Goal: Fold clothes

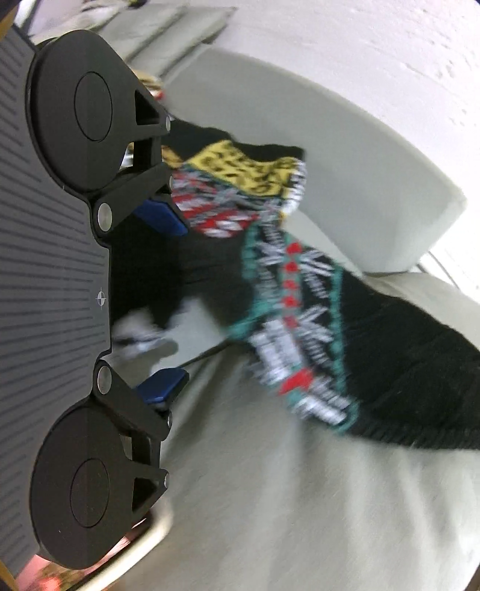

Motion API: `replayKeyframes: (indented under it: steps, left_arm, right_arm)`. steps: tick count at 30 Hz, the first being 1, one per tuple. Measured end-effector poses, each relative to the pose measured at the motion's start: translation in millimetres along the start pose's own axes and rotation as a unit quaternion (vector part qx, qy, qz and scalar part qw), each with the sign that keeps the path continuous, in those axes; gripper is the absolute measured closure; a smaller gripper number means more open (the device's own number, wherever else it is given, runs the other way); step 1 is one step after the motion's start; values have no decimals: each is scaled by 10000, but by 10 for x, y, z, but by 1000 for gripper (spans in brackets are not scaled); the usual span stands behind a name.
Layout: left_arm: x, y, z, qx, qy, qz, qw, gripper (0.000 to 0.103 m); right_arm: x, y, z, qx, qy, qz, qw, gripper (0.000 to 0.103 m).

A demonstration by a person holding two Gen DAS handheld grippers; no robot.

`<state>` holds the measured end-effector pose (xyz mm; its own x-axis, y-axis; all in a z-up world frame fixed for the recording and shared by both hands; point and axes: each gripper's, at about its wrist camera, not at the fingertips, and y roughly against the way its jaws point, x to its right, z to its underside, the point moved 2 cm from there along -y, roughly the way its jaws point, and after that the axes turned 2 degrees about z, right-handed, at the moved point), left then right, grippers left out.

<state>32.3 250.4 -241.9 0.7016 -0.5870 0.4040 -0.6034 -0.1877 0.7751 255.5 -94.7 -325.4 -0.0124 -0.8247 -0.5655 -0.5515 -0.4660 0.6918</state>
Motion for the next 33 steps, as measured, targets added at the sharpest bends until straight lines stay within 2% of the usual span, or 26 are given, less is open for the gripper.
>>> replayKeyframes:
  steps: [1,2,3,4,5,7,11,15,17,21,23,24,25,26,28,30,33]
  left_arm:
    - [58,0,19,89,-109,-155,9998,27]
    - [119,2,34,228,-250,-355,9988,35]
    - [193,1,47,364,-502,-526,9967,57]
    - [251,-2,46,490,-762,-677,9936,79]
    - [274,9,34,512,-910,-786,9914,84]
    - [240,44,-15,388,-900,-739,9924,97]
    - [112,186,-49,146,-642,-366,9972,98]
    - [-75,312,-52,-50,-298,-17,9995,98]
    - [-106,290,-38,-145,-327,52,9993,98]
    - [-126,164,14,-523,-632,-80,9966,95]
    - [-150,141,9,-637,-842,-208,9942,81]
    - [-164,166,3,-641,-912,-278,9934,70]
    - [-177,220,7,-600,-978,-351,9928,60]
    - [-194,283,17,-526,-1047,-405,9923,57]
    - [-254,428,33,-401,-1120,-455,9919,56]
    - [-329,581,46,-299,-1062,-469,9928,57]
    - [-377,835,39,-163,-806,-150,9965,57]
  right_arm:
    - [-5,-20,-47,156,-41,-84,9998,30]
    - [-6,-35,-87,284,-58,-210,9994,46]
    - [-17,-63,-120,232,-59,-218,9995,92]
    - [-26,-82,-152,196,-52,-206,9996,92]
    - [-31,-50,-167,265,12,-84,9996,93]
    - [-93,89,-141,635,366,321,9968,93]
    - [-164,407,-38,1068,731,767,9886,94]
    - [-139,760,9,1337,652,1127,9824,94]
    - [-68,878,21,1372,527,1287,9807,94]
    - [67,1005,121,1194,331,1644,9786,93]
    - [74,920,133,744,411,1799,9800,80]
    - [76,896,122,410,409,1837,9813,60]
    - [83,918,112,213,326,1873,9815,53]
    - [87,989,91,144,185,1815,9831,49]
    - [104,1240,66,257,-131,1539,9877,29]
    - [97,1528,57,576,-366,1396,9878,24]
    - [132,1991,79,1198,-595,1024,9857,26]
